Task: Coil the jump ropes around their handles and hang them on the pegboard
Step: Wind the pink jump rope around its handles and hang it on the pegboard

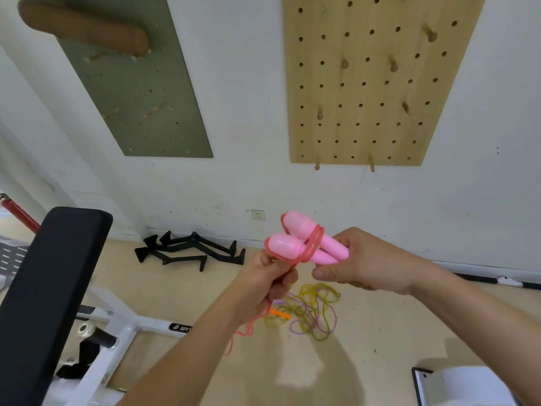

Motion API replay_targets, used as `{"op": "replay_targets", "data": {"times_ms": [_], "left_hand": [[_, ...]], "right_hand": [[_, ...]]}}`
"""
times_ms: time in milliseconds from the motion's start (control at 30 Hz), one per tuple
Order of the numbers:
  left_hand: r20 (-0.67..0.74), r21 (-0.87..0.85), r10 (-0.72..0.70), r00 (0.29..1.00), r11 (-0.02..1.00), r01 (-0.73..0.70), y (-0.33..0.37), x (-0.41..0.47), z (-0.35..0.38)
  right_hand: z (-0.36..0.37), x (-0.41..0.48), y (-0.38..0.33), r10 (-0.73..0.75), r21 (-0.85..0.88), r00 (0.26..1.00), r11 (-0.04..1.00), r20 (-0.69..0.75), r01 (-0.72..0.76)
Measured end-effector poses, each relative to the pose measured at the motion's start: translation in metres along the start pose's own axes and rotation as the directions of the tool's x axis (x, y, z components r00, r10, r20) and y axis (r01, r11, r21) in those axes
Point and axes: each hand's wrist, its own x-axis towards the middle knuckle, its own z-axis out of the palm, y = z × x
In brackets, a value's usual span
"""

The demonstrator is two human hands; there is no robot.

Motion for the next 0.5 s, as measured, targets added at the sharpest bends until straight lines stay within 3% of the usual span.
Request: {"op": "replay_targets", "data": {"times_ms": [133, 367, 433, 500], "left_hand": [[-0.065, 0.106, 0.083, 0.994, 0.991, -0.076, -0.009, -0.008, 0.008], [-0.216, 0.472, 0.117, 0.969, 0.882, -0.001, -0.013, -0.010, 0.015], [-0.223, 0.678, 0.174, 0.959, 0.735, 0.025, -0.010, -0.014, 0.017], [-0.180, 0.911, 0.265, 0.947, 0.407, 0.059, -0.005, -0.021, 0.022]], "right_hand": [[-0.002, 0.007, 0.006, 0.118, 0.280, 0.993, 0.954, -0.024, -0.107], [0.003, 0.023, 0.014, 0.271, 0.368, 0.960, 0.901, -0.069, -0.228], [0.003, 0.027, 0.020, 0.299, 0.319, 0.942, 0.917, -0.156, -0.238], [0.003, 0.030, 0.026, 0.310, 0.216, 0.922, 0.941, -0.234, -0.261]]}}
